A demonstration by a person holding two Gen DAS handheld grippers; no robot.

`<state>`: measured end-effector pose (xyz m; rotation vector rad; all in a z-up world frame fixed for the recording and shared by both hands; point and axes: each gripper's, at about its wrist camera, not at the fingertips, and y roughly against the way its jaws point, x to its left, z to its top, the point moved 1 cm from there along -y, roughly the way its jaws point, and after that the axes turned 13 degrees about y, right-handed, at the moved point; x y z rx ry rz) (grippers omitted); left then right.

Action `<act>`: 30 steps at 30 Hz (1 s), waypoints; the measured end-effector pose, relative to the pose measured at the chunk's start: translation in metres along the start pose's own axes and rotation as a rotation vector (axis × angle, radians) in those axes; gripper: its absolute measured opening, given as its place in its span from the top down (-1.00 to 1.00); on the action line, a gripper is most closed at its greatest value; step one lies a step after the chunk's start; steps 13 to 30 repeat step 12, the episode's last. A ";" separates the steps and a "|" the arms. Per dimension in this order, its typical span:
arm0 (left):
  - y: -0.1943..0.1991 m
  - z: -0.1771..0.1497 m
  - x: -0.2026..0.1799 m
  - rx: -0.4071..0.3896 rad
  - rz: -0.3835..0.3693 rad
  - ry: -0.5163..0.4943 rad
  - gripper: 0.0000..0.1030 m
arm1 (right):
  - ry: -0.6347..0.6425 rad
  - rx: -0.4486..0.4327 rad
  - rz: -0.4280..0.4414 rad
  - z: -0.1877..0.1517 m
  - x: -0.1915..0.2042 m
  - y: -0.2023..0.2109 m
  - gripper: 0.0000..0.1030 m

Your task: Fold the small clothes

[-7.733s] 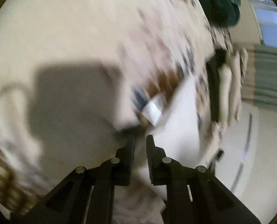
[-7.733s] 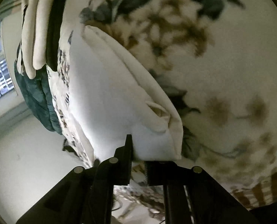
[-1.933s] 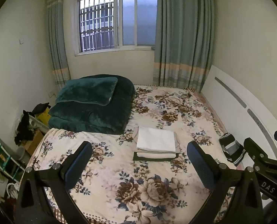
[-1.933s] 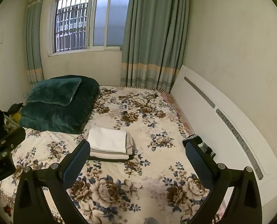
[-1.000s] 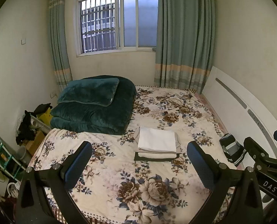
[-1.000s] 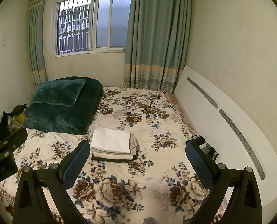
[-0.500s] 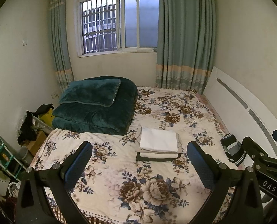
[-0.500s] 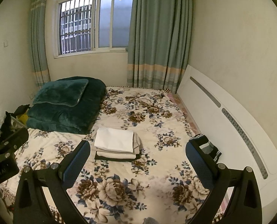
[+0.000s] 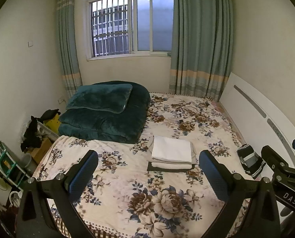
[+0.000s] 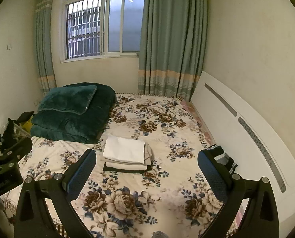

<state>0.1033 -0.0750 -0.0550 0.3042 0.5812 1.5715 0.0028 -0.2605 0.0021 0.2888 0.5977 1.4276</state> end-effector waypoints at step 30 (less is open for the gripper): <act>0.001 -0.001 0.008 -0.006 0.010 0.009 -1.00 | -0.004 -0.003 0.002 -0.002 0.000 0.000 -1.00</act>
